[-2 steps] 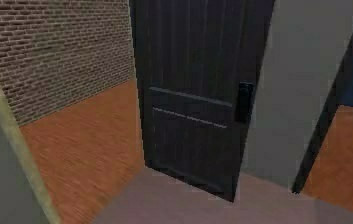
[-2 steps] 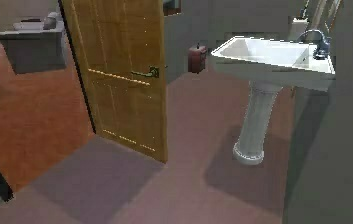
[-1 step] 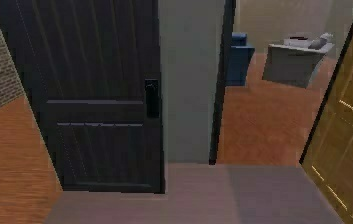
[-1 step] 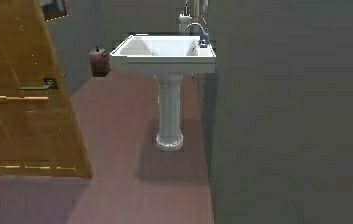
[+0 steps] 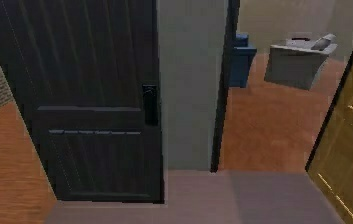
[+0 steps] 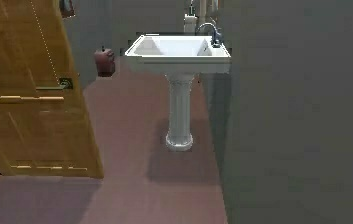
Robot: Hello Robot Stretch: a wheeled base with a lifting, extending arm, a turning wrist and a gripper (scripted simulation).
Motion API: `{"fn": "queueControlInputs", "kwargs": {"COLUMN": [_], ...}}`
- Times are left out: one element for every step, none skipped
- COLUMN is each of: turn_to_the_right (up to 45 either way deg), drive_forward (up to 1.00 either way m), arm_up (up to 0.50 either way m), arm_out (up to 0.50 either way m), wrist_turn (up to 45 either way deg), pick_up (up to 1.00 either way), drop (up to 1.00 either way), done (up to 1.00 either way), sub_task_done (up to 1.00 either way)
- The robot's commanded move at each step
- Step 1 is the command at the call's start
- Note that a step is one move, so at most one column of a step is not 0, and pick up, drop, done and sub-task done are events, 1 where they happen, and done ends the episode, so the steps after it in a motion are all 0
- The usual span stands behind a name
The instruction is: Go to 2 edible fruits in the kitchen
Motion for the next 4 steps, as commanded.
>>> {"fn": "queueControlInputs", "kwargs": {"turn_to_the_right": [-39.0, 0.0, -9.0, 0.0], "drive_forward": [0.00, 1.00, 0.00, 0.05], "arm_up": [0.00, 0.00, 0.00, 0.00], "arm_out": [0.00, 0.00, 0.00, 0.00], "wrist_turn": [0.0, 0.0, 0.0, 0.0], "pick_up": [0.00, 0.00, 0.00, 0.00], "drop": [0.00, 0.00, 0.00, 0.00], "done": [0.00, 0.00, 0.00, 0.00], "sub_task_done": [0.00, 0.00, 0.00, 0.00]}}
